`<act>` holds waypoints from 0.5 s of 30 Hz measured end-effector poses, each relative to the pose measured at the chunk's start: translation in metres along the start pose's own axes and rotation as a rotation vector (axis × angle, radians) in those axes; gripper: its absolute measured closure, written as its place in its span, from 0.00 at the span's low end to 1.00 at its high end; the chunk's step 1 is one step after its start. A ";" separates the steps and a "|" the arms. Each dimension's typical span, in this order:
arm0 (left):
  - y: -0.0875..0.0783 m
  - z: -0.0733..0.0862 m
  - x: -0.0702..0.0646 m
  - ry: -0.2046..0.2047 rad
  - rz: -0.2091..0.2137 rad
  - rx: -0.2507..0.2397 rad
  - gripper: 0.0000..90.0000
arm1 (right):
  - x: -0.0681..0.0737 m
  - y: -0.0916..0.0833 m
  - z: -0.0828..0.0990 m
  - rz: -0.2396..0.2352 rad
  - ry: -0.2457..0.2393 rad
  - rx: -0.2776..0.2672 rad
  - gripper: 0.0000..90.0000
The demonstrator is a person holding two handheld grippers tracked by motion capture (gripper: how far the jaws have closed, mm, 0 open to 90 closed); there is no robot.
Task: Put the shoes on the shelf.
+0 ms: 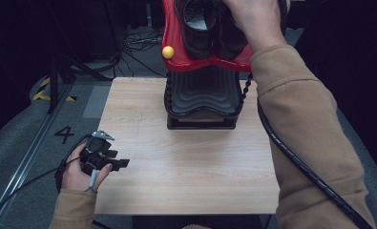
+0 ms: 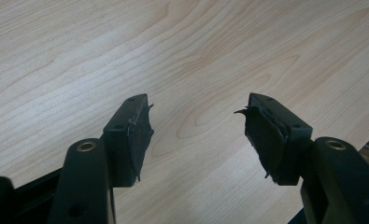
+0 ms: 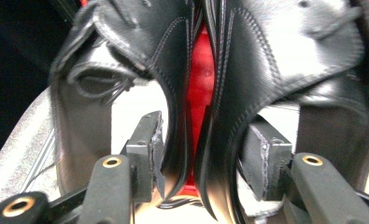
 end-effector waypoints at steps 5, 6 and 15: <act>-0.001 0.001 0.001 -0.001 -0.009 0.003 0.45 | -0.012 -0.032 0.004 -0.063 -0.054 -0.026 0.57; -0.001 0.001 0.001 -0.001 -0.010 0.004 0.45 | -0.014 -0.040 0.007 -0.072 -0.064 -0.028 0.57; -0.005 0.002 -0.001 -0.003 -0.019 0.010 0.45 | -0.051 -0.087 0.047 -0.147 -0.133 -0.030 0.55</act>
Point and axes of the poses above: each handheld gripper's, and its own axes: y roughly forward along the jaws, z roughly out of its underside, x roughly to its left, the point moved 2 cm from there along y, roughly forward along the jaws, and after that the axes turned 11 degrees about -x, right-handed, at the moved point
